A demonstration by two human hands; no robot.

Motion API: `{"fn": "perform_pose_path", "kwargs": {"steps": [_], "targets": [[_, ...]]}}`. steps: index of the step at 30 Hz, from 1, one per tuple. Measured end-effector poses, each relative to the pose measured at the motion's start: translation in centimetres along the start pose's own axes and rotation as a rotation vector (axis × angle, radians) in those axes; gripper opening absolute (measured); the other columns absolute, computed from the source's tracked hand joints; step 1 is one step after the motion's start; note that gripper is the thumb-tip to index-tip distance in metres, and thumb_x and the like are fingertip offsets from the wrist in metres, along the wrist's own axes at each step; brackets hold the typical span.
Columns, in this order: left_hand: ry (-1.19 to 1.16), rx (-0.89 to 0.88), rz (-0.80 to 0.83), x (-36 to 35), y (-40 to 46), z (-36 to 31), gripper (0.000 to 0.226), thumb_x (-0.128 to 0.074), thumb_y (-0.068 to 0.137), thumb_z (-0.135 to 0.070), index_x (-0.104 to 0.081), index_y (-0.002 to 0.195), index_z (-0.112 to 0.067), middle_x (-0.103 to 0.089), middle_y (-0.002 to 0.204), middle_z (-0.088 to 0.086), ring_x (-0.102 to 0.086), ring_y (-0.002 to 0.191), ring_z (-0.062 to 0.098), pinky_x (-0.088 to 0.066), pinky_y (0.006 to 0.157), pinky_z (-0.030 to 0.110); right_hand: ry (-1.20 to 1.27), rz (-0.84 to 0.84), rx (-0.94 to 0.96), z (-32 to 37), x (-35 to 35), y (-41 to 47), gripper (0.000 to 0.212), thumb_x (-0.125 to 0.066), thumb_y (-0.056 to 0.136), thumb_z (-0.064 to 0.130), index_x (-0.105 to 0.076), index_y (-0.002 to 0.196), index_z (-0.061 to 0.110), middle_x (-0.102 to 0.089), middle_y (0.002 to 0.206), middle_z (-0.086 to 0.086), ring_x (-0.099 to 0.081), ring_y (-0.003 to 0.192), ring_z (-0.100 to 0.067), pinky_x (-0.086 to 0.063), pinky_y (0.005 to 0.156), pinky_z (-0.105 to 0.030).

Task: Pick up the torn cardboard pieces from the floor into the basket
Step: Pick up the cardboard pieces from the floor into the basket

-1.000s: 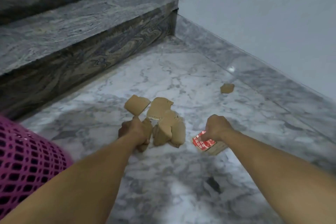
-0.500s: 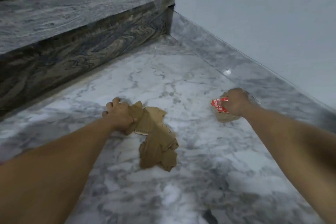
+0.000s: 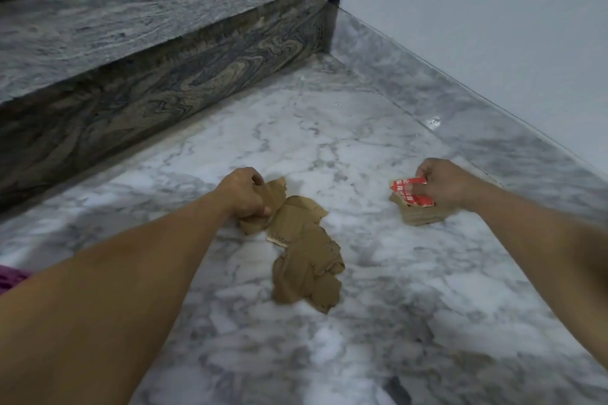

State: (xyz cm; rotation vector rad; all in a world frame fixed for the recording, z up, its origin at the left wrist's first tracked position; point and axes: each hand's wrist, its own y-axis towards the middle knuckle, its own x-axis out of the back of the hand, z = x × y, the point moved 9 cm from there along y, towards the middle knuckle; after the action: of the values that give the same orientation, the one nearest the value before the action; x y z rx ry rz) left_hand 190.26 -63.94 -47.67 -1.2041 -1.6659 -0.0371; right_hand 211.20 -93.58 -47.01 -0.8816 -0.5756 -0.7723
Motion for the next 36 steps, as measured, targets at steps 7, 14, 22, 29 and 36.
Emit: {"fn": "perform_pose_path", "kwargs": {"steps": [7, 14, 22, 29, 36], "targets": [[-0.076, 0.026, 0.011, 0.6, -1.8, 0.3, 0.045, -0.081, 0.075, -0.017, -0.060, 0.114, -0.005, -0.056, 0.107, 0.010, -0.057, 0.098, 0.027, -0.049, 0.082, 0.032, 0.133, 0.100, 0.061, 7.5, -6.8, -6.2, 0.030, -0.061, 0.094, 0.031, -0.063, 0.078, 0.006, -0.057, 0.070, -0.007, -0.051, 0.060, -0.015, -0.038, 0.052, -0.023], [-0.152, 0.109, 0.027, -1.0, -3.3, 2.5, 0.042, -0.070, 0.086, -0.018, -0.057, 0.120, 0.003, -0.057, 0.117, 0.018, -0.057, 0.102, 0.029, -0.045, 0.079, 0.032, -0.120, 0.104, -0.026, 10.0, -14.3, -8.8, 0.047, -0.044, 0.098, 0.044, -0.052, 0.125, 0.006, -0.054, 0.124, -0.018, -0.053, 0.112, -0.036, -0.043, 0.084, -0.034], [-0.174, -0.041, 0.022, -1.6, -2.7, -0.1, 0.038, -0.077, 0.078, -0.012, -0.059, 0.111, -0.006, -0.060, 0.119, 0.015, -0.058, 0.107, 0.029, -0.048, 0.085, 0.034, -0.356, -0.036, 0.088, 9.9, -16.4, -11.7, 0.041, -0.045, 0.099, 0.016, -0.034, 0.138, 0.013, -0.041, 0.137, -0.012, -0.039, 0.127, -0.035, -0.045, 0.094, -0.047], [0.261, -0.235, 0.083, -4.8, -2.1, -3.9, 0.089, -0.088, 0.062, -0.022, -0.043, 0.139, -0.022, -0.043, 0.132, 0.005, -0.045, 0.121, 0.025, -0.049, 0.093, 0.032, -0.203, 0.112, -0.025, 8.2, -15.6, -12.2, 0.068, -0.075, 0.073, 0.048, -0.041, 0.120, 0.014, -0.058, 0.121, -0.008, -0.055, 0.114, -0.033, -0.041, 0.092, -0.043], [0.350, -0.167, 0.036, -5.3, -2.7, -4.2, 0.065, -0.082, 0.065, -0.016, -0.045, 0.119, -0.016, -0.042, 0.121, 0.007, -0.039, 0.114, 0.025, -0.050, 0.088, 0.036, -0.250, 0.085, 0.015, 7.7, -15.4, -12.9, 0.087, -0.089, 0.056, 0.047, -0.043, 0.120, 0.010, -0.054, 0.118, -0.009, -0.055, 0.111, -0.031, -0.050, 0.082, -0.039]]}}
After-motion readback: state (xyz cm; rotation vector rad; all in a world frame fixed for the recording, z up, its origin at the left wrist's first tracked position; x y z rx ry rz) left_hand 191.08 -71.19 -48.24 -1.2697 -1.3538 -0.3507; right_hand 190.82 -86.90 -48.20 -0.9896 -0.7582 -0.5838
